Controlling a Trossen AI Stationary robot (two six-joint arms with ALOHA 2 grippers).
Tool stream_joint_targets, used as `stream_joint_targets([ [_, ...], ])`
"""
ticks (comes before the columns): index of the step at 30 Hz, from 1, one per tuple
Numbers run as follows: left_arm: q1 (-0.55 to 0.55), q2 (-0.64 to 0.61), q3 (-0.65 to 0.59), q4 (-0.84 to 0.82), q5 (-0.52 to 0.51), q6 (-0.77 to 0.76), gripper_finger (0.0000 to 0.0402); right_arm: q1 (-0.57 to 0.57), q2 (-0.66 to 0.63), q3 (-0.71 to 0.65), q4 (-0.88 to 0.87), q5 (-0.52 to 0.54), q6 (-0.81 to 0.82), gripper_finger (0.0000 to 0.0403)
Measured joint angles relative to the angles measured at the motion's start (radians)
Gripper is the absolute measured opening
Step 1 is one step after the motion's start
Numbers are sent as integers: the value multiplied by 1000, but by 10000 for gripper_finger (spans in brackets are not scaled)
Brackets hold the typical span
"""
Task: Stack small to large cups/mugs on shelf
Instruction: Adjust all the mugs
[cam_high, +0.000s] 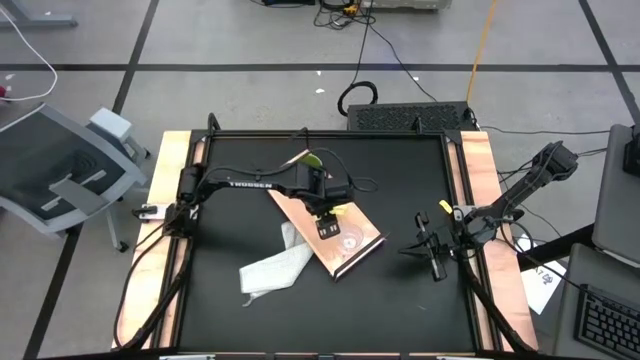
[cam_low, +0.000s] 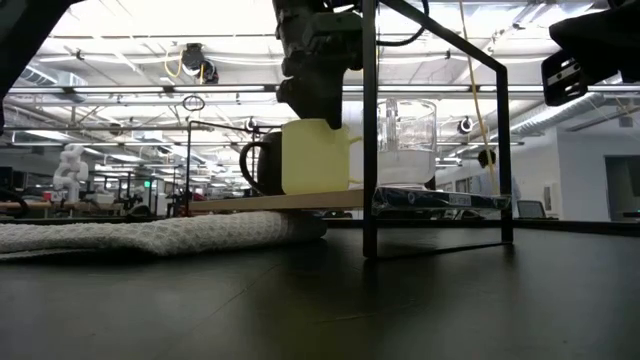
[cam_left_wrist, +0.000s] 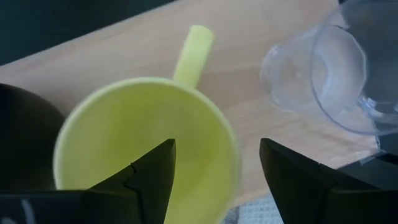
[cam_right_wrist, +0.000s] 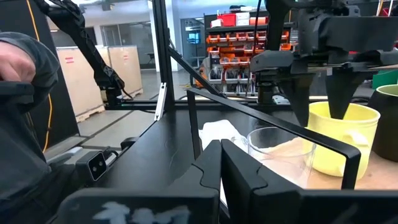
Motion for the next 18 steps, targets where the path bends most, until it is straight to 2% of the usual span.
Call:
stream_joint_targets([
  [18, 33, 0, 0, 11, 0, 21, 234, 0, 0, 0, 0, 0, -2, 0],
])
